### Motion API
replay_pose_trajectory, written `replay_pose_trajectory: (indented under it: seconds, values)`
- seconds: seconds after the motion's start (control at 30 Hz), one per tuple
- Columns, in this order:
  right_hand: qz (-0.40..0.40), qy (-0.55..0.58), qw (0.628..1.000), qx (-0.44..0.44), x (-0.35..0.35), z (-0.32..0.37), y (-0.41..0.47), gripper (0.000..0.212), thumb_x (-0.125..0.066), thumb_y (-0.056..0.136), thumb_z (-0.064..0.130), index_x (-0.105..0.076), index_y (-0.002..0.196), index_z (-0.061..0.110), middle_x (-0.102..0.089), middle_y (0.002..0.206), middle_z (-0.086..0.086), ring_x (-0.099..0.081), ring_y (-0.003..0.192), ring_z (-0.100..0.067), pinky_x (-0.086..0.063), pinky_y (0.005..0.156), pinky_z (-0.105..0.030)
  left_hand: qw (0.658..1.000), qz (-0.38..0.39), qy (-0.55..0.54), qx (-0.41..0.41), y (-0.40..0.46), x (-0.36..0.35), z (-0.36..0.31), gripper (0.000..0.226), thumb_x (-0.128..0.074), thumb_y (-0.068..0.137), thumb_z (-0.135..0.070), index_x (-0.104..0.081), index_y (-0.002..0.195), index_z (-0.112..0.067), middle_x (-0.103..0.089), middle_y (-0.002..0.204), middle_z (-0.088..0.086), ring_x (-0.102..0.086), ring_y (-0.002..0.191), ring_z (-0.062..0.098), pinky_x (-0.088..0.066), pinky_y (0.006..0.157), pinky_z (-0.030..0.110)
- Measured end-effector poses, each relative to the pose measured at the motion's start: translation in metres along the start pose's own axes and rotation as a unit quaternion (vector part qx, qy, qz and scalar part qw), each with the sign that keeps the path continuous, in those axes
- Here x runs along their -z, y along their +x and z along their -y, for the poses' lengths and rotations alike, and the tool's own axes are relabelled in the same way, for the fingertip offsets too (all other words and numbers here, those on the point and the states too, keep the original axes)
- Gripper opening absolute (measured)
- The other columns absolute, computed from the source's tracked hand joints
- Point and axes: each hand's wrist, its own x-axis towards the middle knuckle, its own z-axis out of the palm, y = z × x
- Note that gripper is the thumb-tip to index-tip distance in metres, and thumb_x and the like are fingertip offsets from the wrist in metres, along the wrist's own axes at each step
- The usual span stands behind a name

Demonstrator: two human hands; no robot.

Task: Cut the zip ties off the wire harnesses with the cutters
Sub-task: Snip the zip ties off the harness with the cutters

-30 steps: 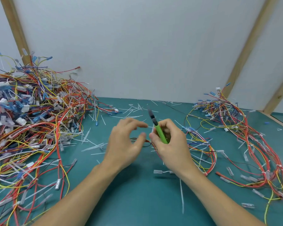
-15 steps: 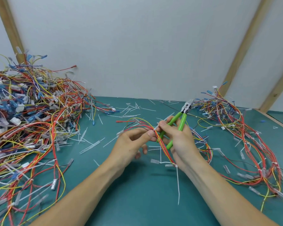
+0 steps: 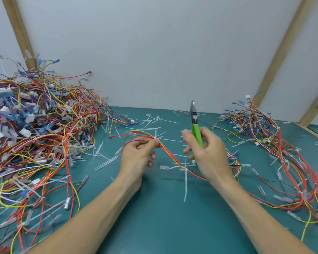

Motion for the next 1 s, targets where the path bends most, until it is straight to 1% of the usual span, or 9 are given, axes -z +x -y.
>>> replay_pose_trajectory:
  seconds: [0.07,0.13,0.23,0.33,0.43,0.57,0.7,0.83,1.0]
  values:
    - [0.016,-0.089,0.994,0.053,0.005,-0.002,0.000,0.032,-0.063,0.089,0.060,-0.069,0.087,0.028,-0.073,0.078,0.011,-0.072,0.072,-0.010,-0.058,0.069,-0.035,0.999,-0.037,-0.011,-0.010,0.003,0.005,-0.002,0.005,-0.072,0.089,-0.012,-0.068,0.086,-0.010,-0.074,0.079,0.001,-0.054,0.050,0.007,-0.039,0.043,0.019]
    - [0.036,-0.179,0.979,0.092,0.009,-0.006,0.002,0.033,-0.063,0.087,0.063,-0.069,0.087,0.030,-0.070,0.075,0.015,-0.068,0.074,-0.006,-0.053,0.071,-0.032,0.998,-0.065,-0.012,-0.022,0.006,0.008,-0.002,0.006,-0.073,0.088,-0.013,-0.069,0.085,-0.011,-0.074,0.081,0.002,-0.058,0.053,0.006,-0.040,0.044,0.019]
    - [0.076,-0.265,0.954,0.117,0.012,-0.010,0.005,0.036,-0.073,0.081,0.064,-0.075,0.100,0.033,-0.069,0.086,0.018,-0.062,0.080,-0.004,-0.049,0.076,-0.030,0.995,-0.090,-0.004,-0.042,0.008,0.011,-0.001,0.010,-0.075,0.087,-0.013,-0.068,0.081,-0.014,-0.073,0.080,0.002,-0.067,0.060,0.010,-0.044,0.048,0.021]
    - [0.082,-0.257,0.956,0.116,0.012,-0.010,0.004,0.042,-0.073,0.077,0.068,-0.075,0.105,0.037,-0.070,0.095,0.018,-0.063,0.084,-0.003,-0.052,0.082,-0.034,0.992,-0.099,0.026,-0.080,0.006,0.010,-0.002,0.012,-0.075,0.087,-0.013,-0.068,0.078,-0.013,-0.073,0.076,0.004,-0.074,0.067,0.015,-0.050,0.049,0.023]
    - [0.061,-0.249,0.958,0.132,0.006,-0.006,0.000,0.048,-0.064,0.074,0.077,-0.075,0.100,0.039,-0.069,0.092,0.020,-0.062,0.081,-0.003,-0.053,0.078,-0.033,0.987,-0.095,0.036,-0.127,0.001,0.007,-0.004,0.011,-0.074,0.087,-0.009,-0.067,0.078,-0.009,-0.073,0.069,0.006,-0.075,0.066,0.019,-0.055,0.052,0.024]
    - [0.038,-0.259,0.954,0.144,0.000,-0.003,-0.004,0.047,-0.061,0.076,0.076,-0.075,0.098,0.037,-0.068,0.088,0.021,-0.062,0.078,-0.004,-0.053,0.078,-0.034,0.983,-0.077,0.045,-0.160,-0.002,0.003,-0.007,0.010,-0.074,0.088,-0.008,-0.069,0.079,-0.008,-0.072,0.064,0.004,-0.075,0.065,0.022,-0.055,0.051,0.026]
    - [0.022,-0.263,0.952,0.153,0.000,-0.003,-0.005,0.045,-0.062,0.077,0.075,-0.073,0.099,0.037,-0.066,0.089,0.020,-0.061,0.079,-0.004,-0.052,0.075,-0.030,0.984,-0.059,0.043,-0.164,-0.003,0.002,-0.007,0.008,-0.073,0.089,-0.010,-0.069,0.083,-0.006,-0.074,0.068,0.005,-0.075,0.068,0.021,-0.057,0.054,0.027]
    - [0.004,-0.272,0.949,0.158,0.002,-0.004,-0.005,0.046,-0.060,0.077,0.076,-0.072,0.100,0.038,-0.065,0.091,0.021,-0.060,0.080,0.000,-0.049,0.072,-0.025,0.989,-0.055,0.046,-0.133,-0.002,0.002,-0.007,0.014,-0.075,0.089,-0.018,-0.068,0.089,-0.005,-0.076,0.073,0.004,-0.076,0.074,0.017,-0.057,0.056,0.025]
    - [0.001,-0.279,0.947,0.162,0.003,-0.004,-0.005,0.046,-0.060,0.078,0.076,-0.072,0.102,0.039,-0.065,0.092,0.021,-0.060,0.080,0.000,-0.049,0.070,-0.025,0.988,-0.059,0.037,-0.134,-0.002,0.003,-0.008,0.009,-0.074,0.088,-0.011,-0.069,0.084,-0.005,-0.076,0.071,0.004,-0.076,0.071,0.018,-0.057,0.056,0.024]
